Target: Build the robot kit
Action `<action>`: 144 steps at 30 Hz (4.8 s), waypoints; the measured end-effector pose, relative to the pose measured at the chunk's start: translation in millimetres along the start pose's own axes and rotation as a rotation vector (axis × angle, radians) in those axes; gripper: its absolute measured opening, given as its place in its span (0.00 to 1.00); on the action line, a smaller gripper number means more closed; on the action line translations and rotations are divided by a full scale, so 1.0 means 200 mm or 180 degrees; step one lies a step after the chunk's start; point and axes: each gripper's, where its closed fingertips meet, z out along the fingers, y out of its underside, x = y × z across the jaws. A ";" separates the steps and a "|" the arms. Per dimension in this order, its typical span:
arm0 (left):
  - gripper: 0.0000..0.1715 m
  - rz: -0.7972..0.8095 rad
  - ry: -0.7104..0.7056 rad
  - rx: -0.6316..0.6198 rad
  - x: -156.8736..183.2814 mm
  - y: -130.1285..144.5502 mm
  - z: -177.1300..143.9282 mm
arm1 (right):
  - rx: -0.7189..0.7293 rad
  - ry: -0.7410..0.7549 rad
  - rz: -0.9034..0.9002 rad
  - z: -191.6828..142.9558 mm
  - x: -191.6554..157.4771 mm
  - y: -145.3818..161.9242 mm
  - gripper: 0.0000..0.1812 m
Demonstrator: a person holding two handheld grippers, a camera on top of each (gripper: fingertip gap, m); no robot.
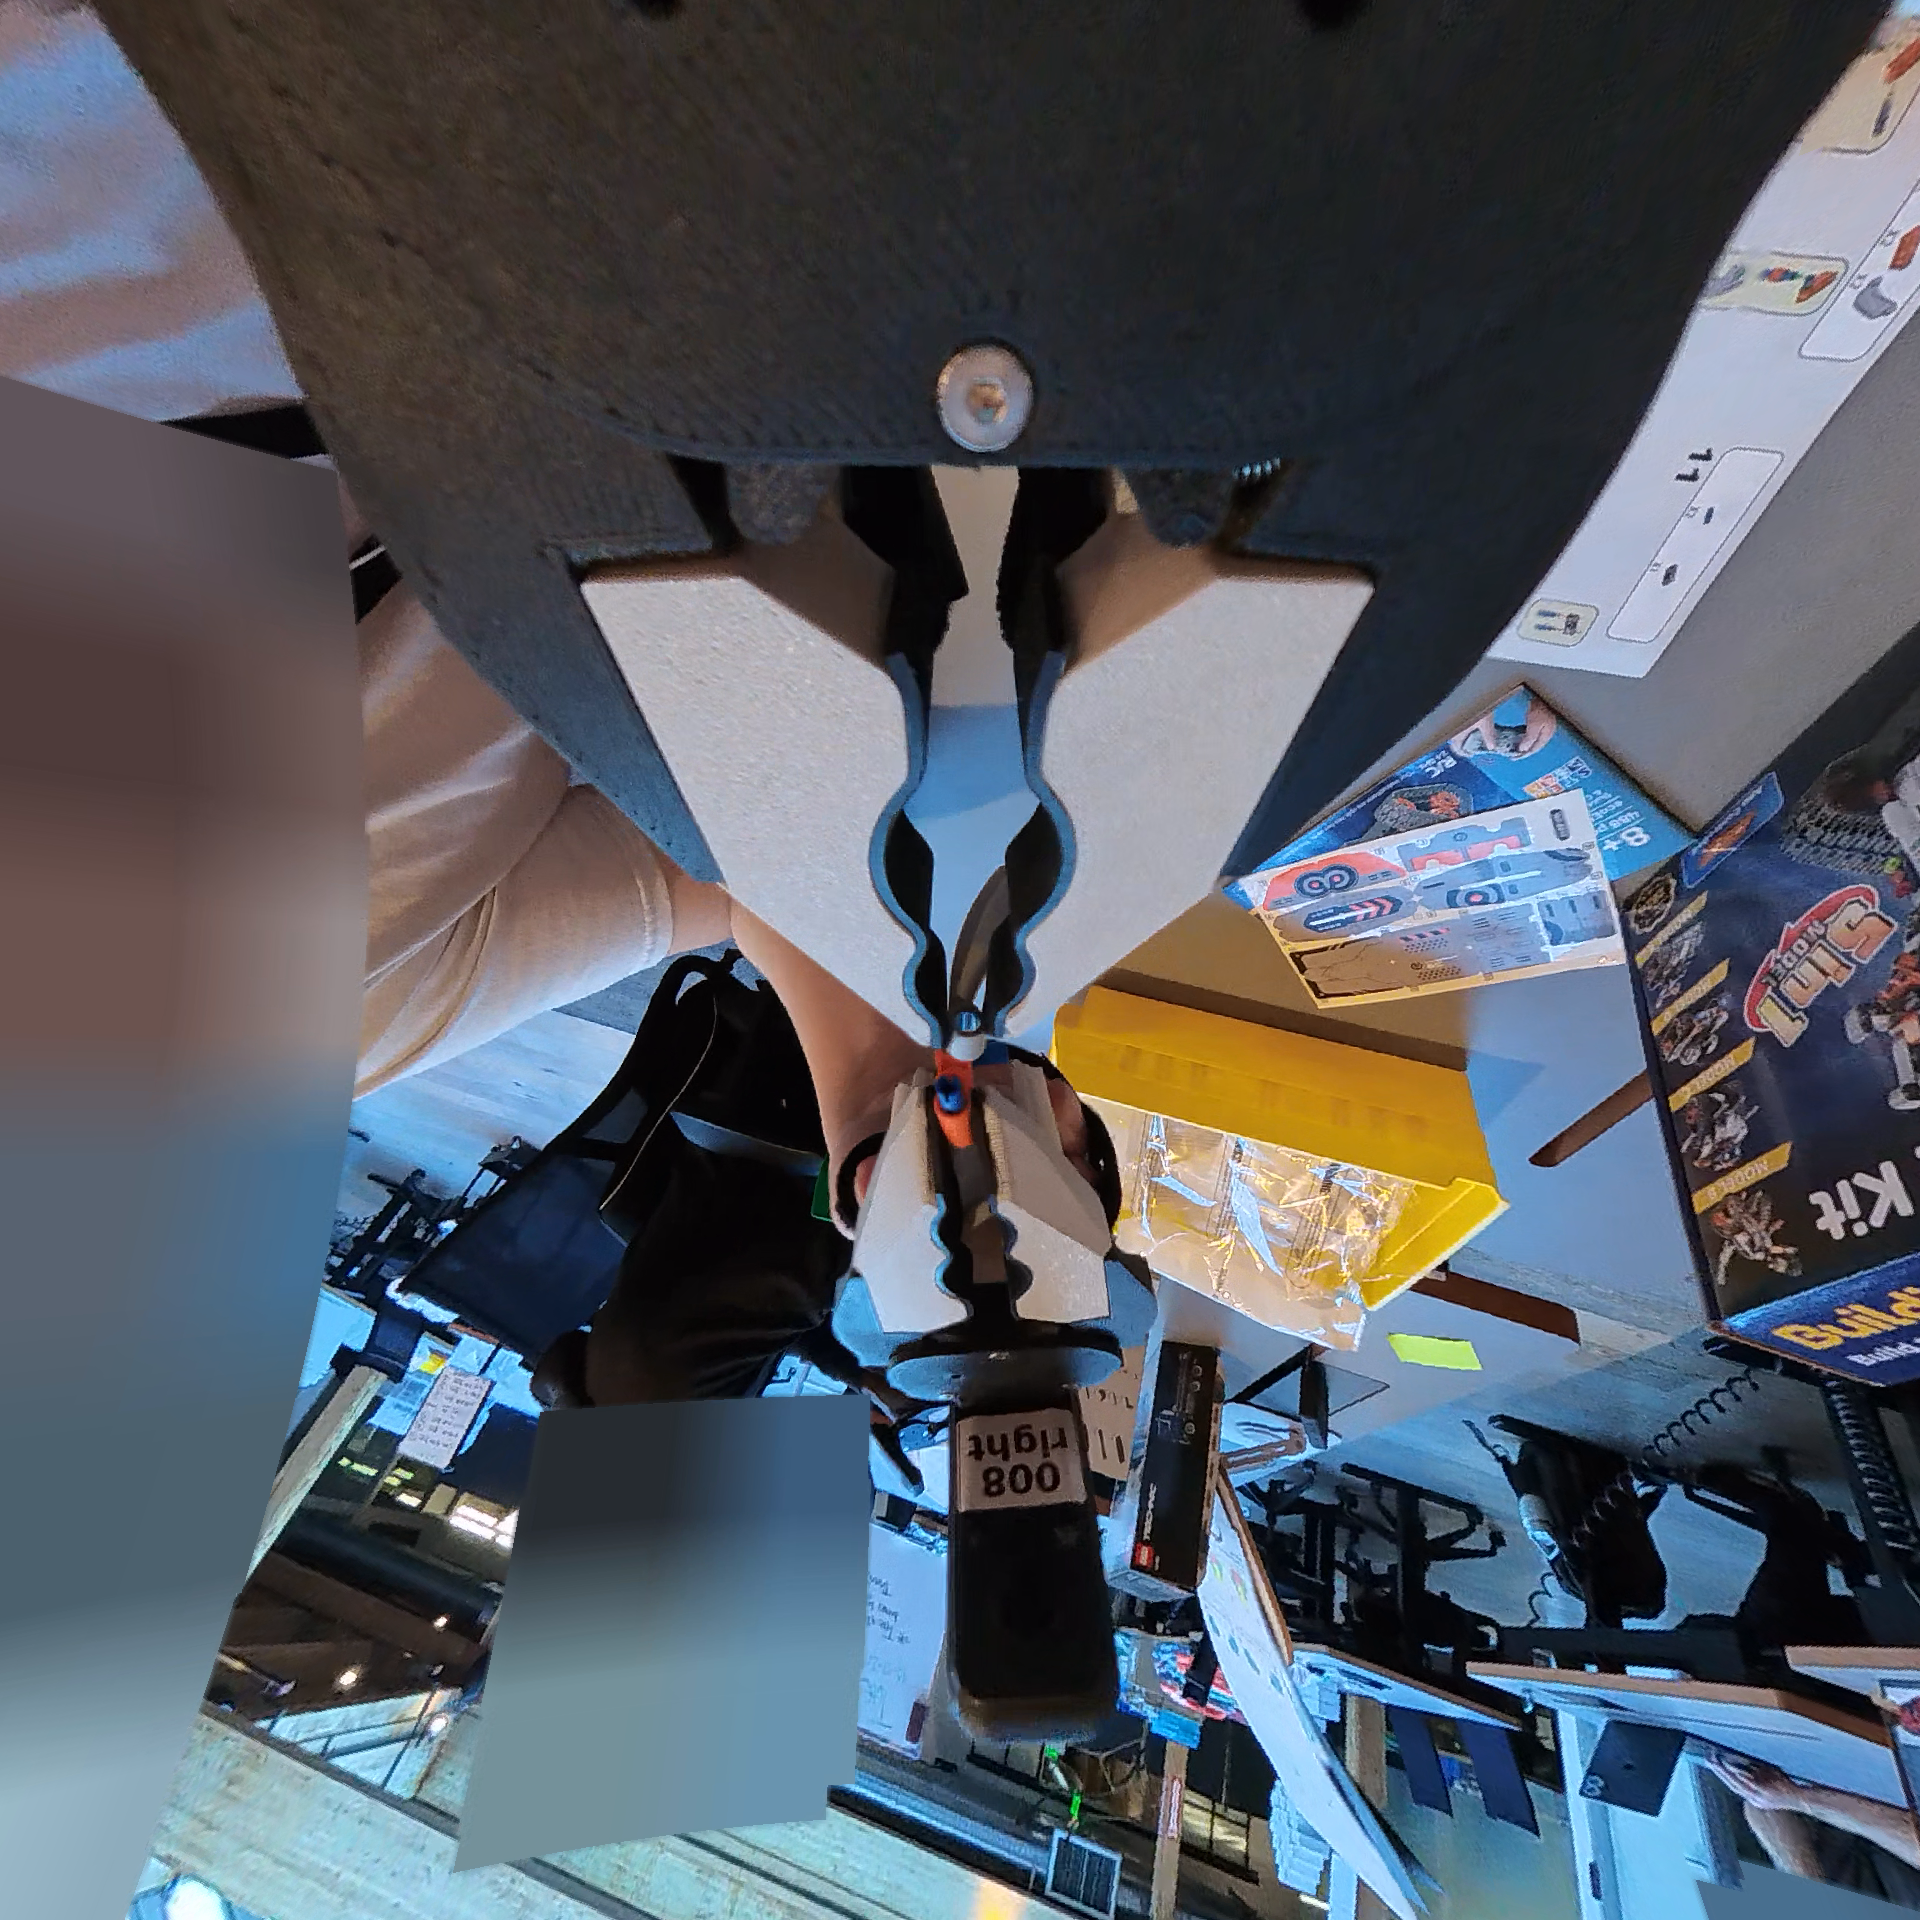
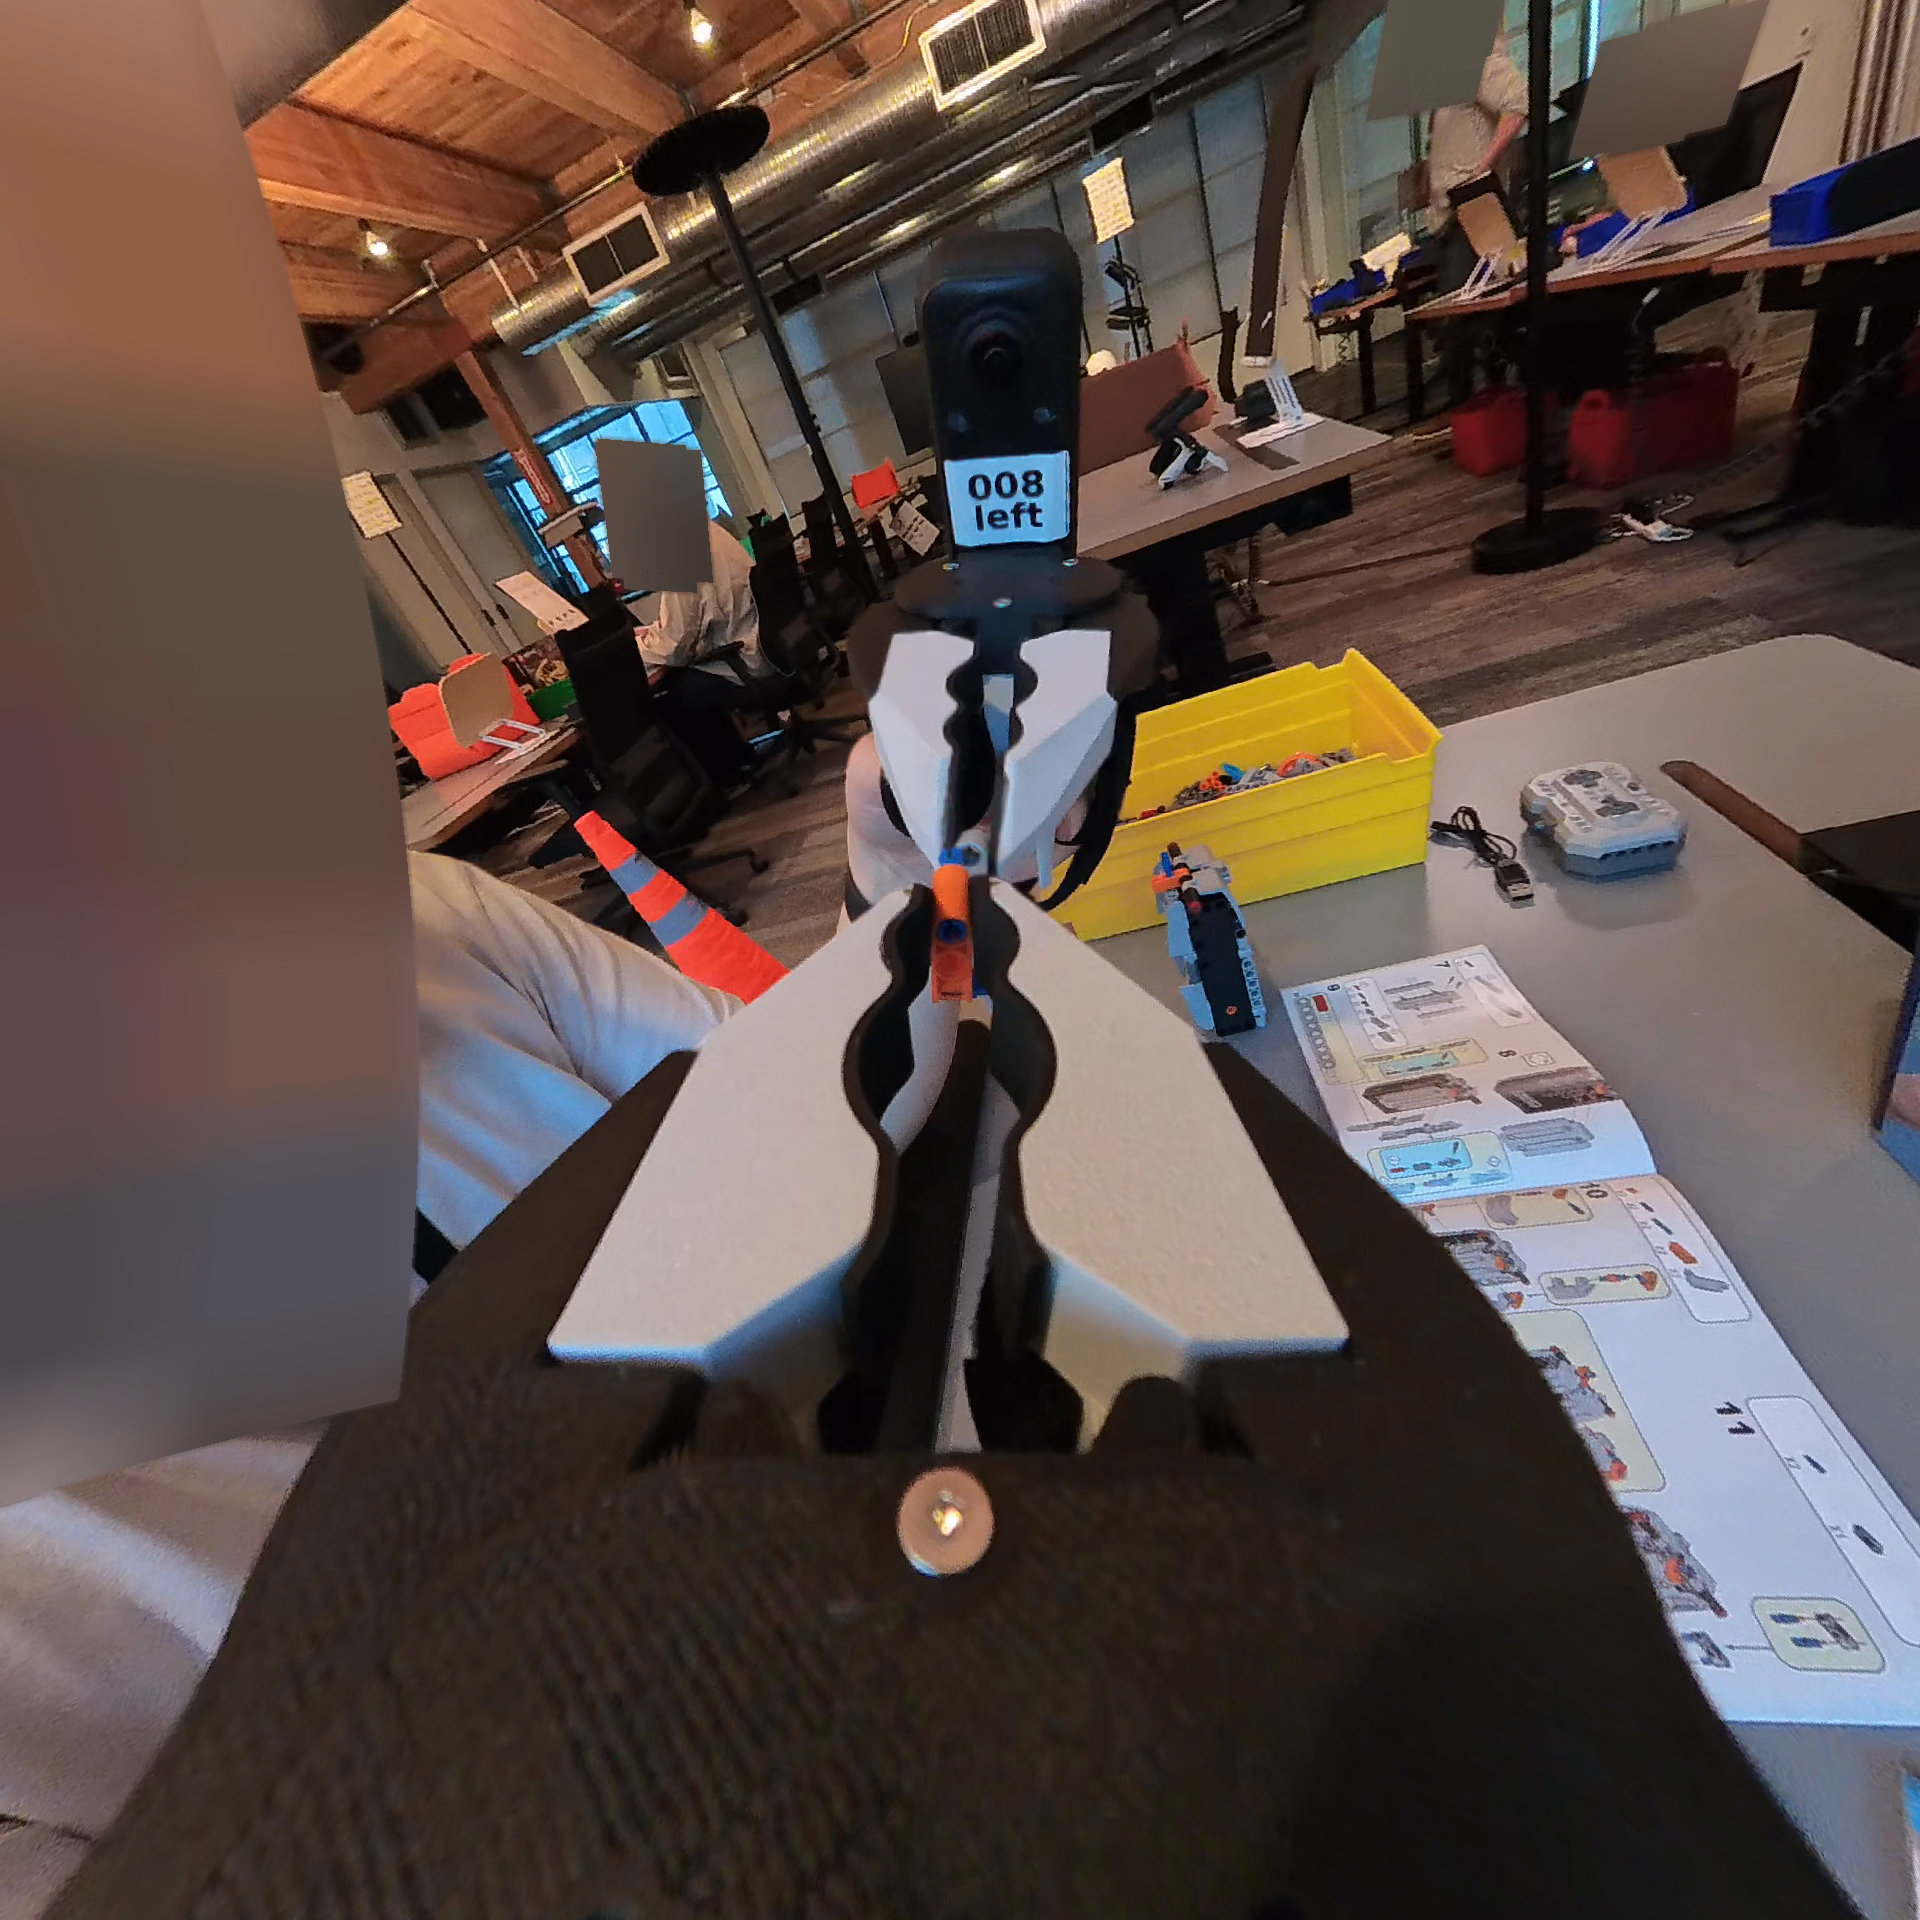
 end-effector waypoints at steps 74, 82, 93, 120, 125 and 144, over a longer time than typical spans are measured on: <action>0.03 0.1390 -0.0243 -0.0260 0.10 0.05 0.00 | -0.0518 0.0710 -0.1368 0.05 -0.08 0.06 0.03; 0.03 0.1343 0.0110 -0.0160 0.18 0.05 0.01 | -0.0409 0.0286 -0.1335 0.06 -0.15 0.07 0.03; 0.03 0.1456 -0.0308 -0.0087 0.11 0.01 -0.01 | -0.0286 0.0618 -0.1235 0.06 -0.09 0.03 0.03; 0.03 0.1180 0.0091 0.0031 0.16 0.01 -0.02 | -0.0285 0.0531 -0.1451 0.08 -0.13 0.03 0.03; 0.03 0.1110 0.0201 0.0169 0.16 -0.01 -0.04 | -0.0160 0.0469 -0.1345 0.10 -0.13 0.01 0.03; 0.03 0.1342 -0.0076 0.0290 0.14 -0.05 -0.05 | 0.0070 0.0471 -0.1081 0.11 -0.11 -0.02 0.03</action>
